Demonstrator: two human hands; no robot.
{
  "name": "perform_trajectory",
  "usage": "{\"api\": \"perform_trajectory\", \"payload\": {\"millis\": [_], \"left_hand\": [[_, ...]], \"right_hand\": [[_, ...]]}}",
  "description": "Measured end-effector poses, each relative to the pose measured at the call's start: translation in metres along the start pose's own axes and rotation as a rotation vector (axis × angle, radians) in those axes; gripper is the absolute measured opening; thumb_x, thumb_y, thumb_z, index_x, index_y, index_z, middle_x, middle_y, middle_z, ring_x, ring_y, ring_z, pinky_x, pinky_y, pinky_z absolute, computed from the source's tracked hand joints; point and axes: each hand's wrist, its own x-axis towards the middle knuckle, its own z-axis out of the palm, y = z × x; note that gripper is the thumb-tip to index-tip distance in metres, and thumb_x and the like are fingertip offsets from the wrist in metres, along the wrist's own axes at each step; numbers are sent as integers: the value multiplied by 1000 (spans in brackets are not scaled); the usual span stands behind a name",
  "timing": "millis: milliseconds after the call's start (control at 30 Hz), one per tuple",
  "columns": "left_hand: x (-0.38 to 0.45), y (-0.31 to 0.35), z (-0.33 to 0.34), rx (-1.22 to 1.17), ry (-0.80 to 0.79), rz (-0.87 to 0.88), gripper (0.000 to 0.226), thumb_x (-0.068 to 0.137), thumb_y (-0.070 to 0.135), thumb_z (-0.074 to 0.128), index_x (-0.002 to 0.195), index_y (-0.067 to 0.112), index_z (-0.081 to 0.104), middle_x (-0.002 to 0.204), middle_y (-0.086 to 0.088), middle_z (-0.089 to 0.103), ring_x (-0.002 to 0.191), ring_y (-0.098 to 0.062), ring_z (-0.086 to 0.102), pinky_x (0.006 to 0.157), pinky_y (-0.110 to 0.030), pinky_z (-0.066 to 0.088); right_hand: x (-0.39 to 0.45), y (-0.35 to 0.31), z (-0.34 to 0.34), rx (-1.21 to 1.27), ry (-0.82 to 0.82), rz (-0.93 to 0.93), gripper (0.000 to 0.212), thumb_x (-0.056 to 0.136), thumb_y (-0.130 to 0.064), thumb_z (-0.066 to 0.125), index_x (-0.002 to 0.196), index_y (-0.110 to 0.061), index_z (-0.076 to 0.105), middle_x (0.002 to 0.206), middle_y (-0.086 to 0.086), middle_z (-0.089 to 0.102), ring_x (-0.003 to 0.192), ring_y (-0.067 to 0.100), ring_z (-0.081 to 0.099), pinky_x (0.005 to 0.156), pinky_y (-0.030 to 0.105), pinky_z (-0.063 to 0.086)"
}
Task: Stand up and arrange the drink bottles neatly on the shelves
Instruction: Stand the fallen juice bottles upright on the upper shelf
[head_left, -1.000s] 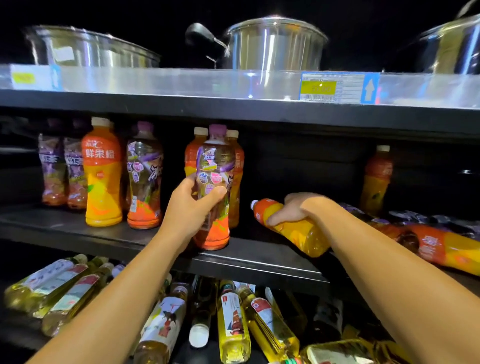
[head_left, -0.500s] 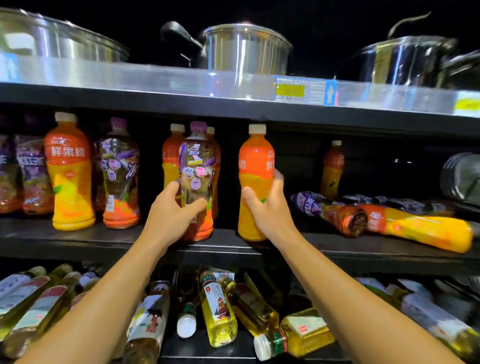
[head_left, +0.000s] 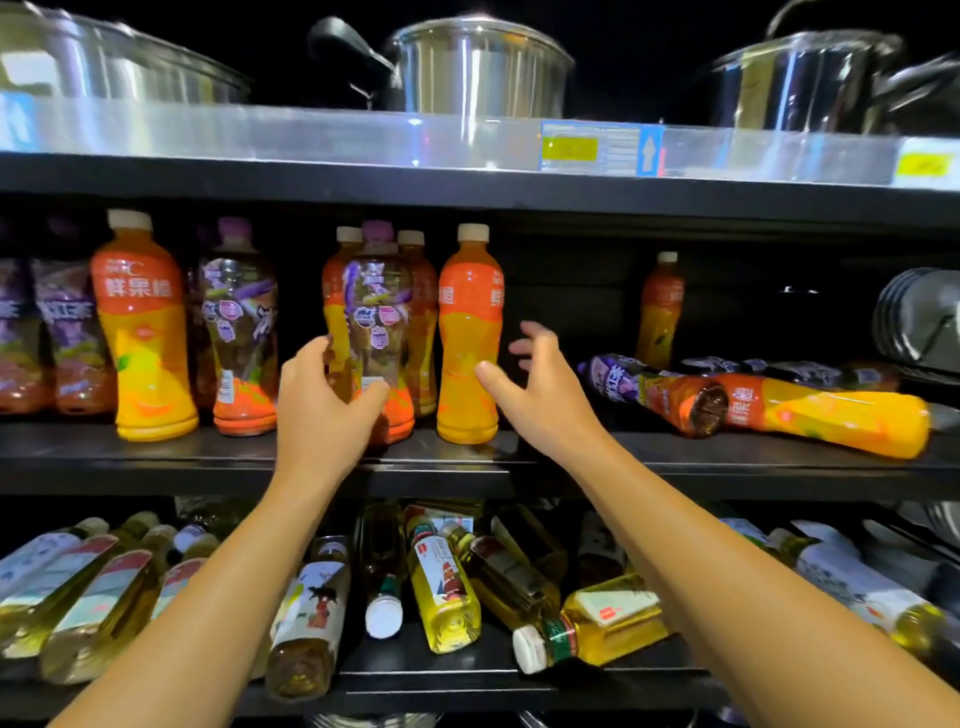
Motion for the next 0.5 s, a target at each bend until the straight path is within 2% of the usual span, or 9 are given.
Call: {"api": "perform_trajectory", "payload": {"millis": [67, 133, 233, 333, 400, 500], "left_hand": [[-22, 10, 0, -39, 129, 68, 51, 83, 22, 73, 129, 16, 52, 121, 3, 49, 110, -10, 49, 93, -30, 44], [-45, 31, 10, -73, 168, 140, 37, 84, 17, 72, 117, 18, 57, 113, 1, 55, 100, -9, 53, 84, -23, 44], [-68, 67, 48, -137, 54, 217, 28, 83, 18, 72, 108, 21, 61, 102, 3, 60, 90, -10, 58, 77, -21, 47], [-80, 106, 99, -184, -94, 215, 28, 83, 22, 72, 110, 23, 62, 101, 10, 60, 91, -3, 57, 77, -12, 44], [-83, 128, 134, -179, -160, 199, 30, 83, 25, 72, 112, 25, 62, 102, 12, 59, 92, -1, 56, 77, -11, 42], [-77, 151, 183, -133, -228, 163, 33, 83, 28, 71, 115, 23, 65, 107, 6, 60, 92, -8, 58, 79, -11, 41]], "right_hand": [[-15, 9, -36, -61, 45, -64, 67, 90, -44, 64, 145, -21, 34, 134, -6, 48, 121, 9, 47, 97, 28, 42], [-23, 20, -73, -124, 101, -82, 60, 89, -41, 65, 140, -22, 40, 129, -8, 50, 116, 6, 49, 94, 24, 42], [-24, 47, -126, -267, 202, -83, 53, 89, -40, 65, 135, -20, 47, 124, -7, 52, 111, 8, 52, 89, 22, 40], [-24, 73, -178, -394, 285, -93, 48, 90, -37, 65, 130, -16, 51, 125, -1, 54, 113, 13, 52, 90, 23, 37], [-25, 92, -208, -465, 290, -91, 48, 90, -36, 65, 131, -14, 52, 128, 2, 54, 116, 16, 52, 93, 25, 38], [-22, 118, -242, -572, 239, -67, 50, 89, -38, 66, 130, -14, 53, 127, 5, 54, 116, 22, 54, 97, 34, 44]]}}
